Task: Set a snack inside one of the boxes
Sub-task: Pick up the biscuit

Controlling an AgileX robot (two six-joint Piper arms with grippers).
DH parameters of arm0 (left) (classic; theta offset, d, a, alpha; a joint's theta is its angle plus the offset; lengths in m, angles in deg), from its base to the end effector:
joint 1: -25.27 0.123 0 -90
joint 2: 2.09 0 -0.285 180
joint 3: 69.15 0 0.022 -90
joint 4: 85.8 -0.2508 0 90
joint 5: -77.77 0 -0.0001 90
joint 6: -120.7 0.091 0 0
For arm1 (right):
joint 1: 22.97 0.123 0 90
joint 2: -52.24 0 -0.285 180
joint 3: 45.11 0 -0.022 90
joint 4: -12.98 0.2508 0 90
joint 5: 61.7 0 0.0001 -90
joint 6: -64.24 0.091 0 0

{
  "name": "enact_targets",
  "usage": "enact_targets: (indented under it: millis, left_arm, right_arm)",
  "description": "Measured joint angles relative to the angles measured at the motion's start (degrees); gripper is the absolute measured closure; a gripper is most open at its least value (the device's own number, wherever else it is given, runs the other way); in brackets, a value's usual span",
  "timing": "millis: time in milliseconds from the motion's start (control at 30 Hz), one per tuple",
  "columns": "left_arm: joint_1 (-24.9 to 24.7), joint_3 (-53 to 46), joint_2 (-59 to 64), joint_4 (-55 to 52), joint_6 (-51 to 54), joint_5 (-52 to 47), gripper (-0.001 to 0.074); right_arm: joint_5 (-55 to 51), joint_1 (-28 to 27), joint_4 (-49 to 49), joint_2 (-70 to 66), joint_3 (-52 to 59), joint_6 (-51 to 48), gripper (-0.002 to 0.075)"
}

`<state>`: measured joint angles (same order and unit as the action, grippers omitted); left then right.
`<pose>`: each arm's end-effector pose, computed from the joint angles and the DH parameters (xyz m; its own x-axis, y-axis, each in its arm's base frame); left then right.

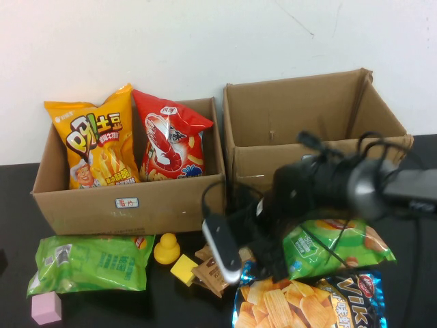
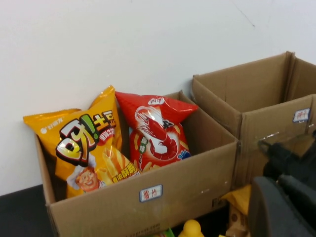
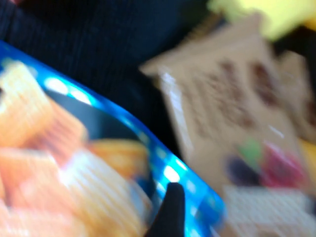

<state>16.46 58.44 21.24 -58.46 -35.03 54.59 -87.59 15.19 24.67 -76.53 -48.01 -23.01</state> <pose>0.0616 -0.0262 0.3086 -0.1195 -0.0015 -0.9928 0.3258 0.9446 -0.0406 0.3394 0.2770 0.1365 0.4729 -0.8613 -0.1860 -0.8204 -0.3533 -0.4496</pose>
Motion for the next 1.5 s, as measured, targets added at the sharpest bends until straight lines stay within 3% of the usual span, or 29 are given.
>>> enact_targets:
  millis: [633,967,1233,1500]
  left_arm:
    - [0.0,0.0,0.0,-1.89,1.54,-2.62,0.0738]
    - [0.0,0.0,0.0,-2.04,1.54,-2.62,0.0737]
    - [0.0,0.0,0.0,-3.88,1.54,-2.62,0.0737]
    - [0.0,0.0,0.0,-4.42,1.54,-3.51,0.0737]
  right_arm:
    - [5.63,2.12,0.8,-5.12,-0.47,2.18,0.0068]
    - [-1.92,2.12,8.87,-5.36,-7.36,4.97,0.0125]
    - [-6.32,2.16,9.59,-6.41,-7.96,-1.16,0.0127]
    - [-2.58,2.16,8.64,-10.66,-8.05,-2.43,0.0127]
